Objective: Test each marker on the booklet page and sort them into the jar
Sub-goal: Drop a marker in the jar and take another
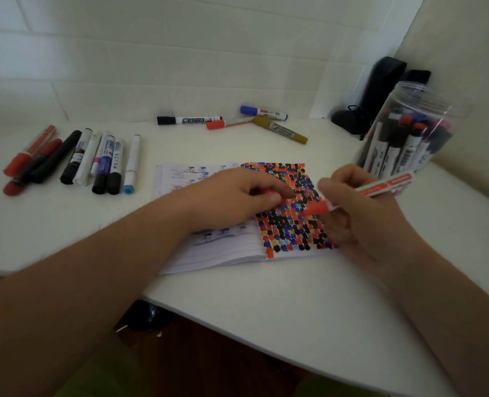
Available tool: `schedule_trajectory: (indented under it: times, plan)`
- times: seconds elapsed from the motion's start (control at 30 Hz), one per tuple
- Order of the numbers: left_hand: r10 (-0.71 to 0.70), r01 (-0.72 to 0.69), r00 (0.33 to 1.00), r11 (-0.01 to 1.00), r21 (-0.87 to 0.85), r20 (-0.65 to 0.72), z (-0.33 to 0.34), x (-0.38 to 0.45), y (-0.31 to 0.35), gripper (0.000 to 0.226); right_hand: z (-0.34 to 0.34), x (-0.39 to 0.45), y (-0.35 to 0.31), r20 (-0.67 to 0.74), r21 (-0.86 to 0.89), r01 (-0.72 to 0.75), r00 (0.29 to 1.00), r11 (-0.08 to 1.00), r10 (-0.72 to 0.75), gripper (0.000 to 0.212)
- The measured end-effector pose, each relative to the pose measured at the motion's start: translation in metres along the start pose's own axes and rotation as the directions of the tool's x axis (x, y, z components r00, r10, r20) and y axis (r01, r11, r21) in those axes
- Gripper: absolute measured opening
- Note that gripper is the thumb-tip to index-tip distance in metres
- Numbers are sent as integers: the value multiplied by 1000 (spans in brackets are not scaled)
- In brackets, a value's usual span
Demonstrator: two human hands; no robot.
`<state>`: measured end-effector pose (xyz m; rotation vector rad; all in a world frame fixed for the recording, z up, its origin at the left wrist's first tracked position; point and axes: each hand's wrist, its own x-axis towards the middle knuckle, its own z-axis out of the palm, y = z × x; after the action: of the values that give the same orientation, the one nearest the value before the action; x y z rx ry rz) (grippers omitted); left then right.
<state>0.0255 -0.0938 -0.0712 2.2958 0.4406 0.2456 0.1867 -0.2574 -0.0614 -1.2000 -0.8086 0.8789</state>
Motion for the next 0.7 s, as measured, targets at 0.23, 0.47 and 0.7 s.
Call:
schedule_trajectory:
  times: [0.23, 0.47, 0.7]
  plan:
    - [-62, 20, 991, 946, -323, -122, -6, -6, -2, 37, -18, 1, -8, -2, 103, -32, 999, 994, 33, 19]
    - [-71, 38, 991, 963, -267, -115, -6, -5, -5, 36, -13, -2, -6, 24, 156, -98, 995, 983, 95, 42]
    - [-37, 20, 996, 978, -209, -79, -4, -5, -2, 32, -6, 3, -1, -38, -36, -69, 997, 997, 67, 25]
